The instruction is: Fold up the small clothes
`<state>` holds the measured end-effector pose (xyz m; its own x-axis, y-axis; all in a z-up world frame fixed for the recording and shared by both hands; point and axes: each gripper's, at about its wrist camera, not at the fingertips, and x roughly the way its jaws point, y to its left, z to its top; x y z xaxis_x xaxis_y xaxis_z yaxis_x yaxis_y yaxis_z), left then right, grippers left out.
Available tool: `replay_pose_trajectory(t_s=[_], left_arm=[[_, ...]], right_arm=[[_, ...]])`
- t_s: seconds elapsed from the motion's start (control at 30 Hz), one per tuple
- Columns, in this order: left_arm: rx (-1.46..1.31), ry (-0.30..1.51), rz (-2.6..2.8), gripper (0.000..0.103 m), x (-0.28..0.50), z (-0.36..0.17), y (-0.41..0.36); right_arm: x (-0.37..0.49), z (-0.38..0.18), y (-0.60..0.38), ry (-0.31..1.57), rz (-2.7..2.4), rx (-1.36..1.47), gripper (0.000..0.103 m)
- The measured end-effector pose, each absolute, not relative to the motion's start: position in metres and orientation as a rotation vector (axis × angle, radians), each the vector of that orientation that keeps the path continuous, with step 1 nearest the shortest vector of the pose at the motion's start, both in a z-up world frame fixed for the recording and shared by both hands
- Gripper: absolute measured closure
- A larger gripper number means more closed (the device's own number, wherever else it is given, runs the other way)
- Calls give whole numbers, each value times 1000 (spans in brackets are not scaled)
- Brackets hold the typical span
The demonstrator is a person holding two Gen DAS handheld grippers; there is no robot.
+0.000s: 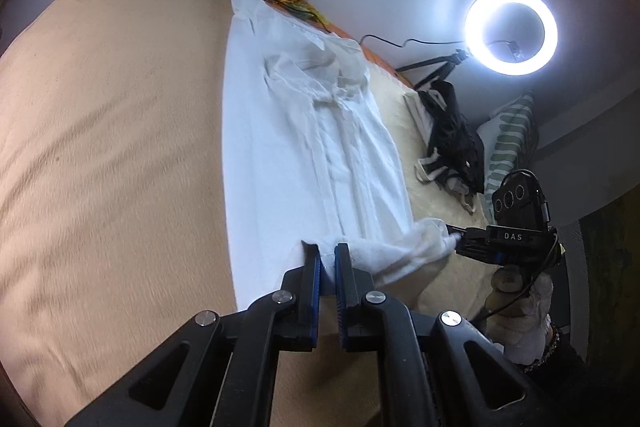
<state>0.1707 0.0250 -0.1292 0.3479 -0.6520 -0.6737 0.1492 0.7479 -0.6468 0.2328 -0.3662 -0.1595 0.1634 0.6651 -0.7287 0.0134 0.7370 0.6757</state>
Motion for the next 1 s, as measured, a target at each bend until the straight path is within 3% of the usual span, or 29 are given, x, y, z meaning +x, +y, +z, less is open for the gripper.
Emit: replay_pose_trajectory(t_s=[0.33, 0.37, 0.4, 0.47, 0.5, 0.6, 1.0], left_arm=[[-563, 1126, -503, 99, 200, -154, 27], [-563, 1123, -493, 91, 201, -154, 27], [-560, 1114, -480, 75, 202, -153, 28], [-560, 1074, -444, 56, 202, -148, 34], [-566, 1034, -430, 54, 201, -142, 39], [-549, 993, -433, 54, 195, -130, 48], [-306, 1010, -460, 55, 184, -141, 25]], right_arm=[[259, -176, -367, 1354, 468, 612, 97], [259, -176, -367, 1352, 475, 613, 97], [259, -175, -368, 1347, 477, 605, 97], [259, -167, -367, 1328, 470, 551, 96], [258, -161, -366, 1314, 454, 500, 93], [249, -141, -372, 1240, 443, 421, 72], [206, -132, -331, 1141, 546, -153, 72]])
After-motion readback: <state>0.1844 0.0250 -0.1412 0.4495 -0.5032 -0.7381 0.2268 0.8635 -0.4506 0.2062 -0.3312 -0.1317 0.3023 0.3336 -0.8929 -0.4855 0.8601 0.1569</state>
